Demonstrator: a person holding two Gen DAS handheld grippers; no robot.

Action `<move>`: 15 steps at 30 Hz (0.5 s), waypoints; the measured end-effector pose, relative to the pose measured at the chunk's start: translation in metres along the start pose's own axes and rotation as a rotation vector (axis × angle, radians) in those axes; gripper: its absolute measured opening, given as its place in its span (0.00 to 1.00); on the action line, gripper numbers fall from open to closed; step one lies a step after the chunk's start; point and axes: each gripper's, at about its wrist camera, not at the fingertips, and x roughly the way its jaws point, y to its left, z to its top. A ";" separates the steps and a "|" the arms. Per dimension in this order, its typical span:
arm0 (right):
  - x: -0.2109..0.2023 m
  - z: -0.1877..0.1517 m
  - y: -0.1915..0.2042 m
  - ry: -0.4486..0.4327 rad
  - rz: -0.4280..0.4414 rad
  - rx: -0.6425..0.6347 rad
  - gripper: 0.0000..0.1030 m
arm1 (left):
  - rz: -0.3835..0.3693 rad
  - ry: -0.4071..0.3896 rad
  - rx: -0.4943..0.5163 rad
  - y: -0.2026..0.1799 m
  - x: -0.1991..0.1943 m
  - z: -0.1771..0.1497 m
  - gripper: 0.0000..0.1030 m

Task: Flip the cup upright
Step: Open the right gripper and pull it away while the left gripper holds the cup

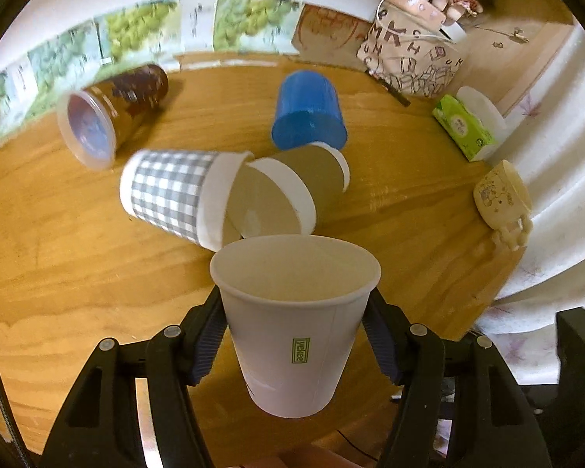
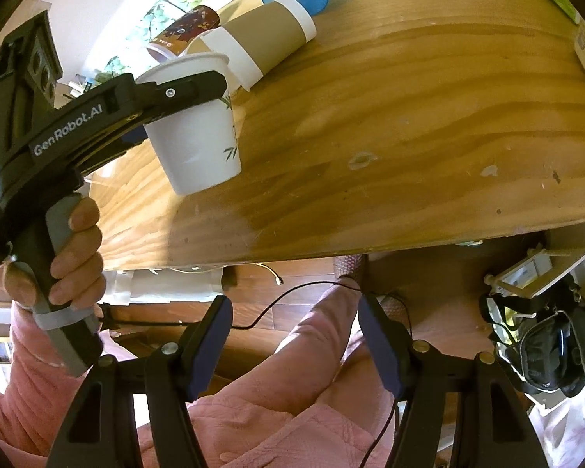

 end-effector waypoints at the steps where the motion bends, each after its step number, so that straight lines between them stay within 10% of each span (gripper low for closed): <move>1: 0.000 0.000 0.001 0.001 -0.001 -0.002 0.66 | 0.016 -0.015 0.006 -0.001 0.000 -0.001 0.66; 15: 0.003 -0.003 -0.002 0.017 -0.022 -0.009 0.66 | 0.171 -0.269 0.157 -0.030 0.002 -0.034 0.67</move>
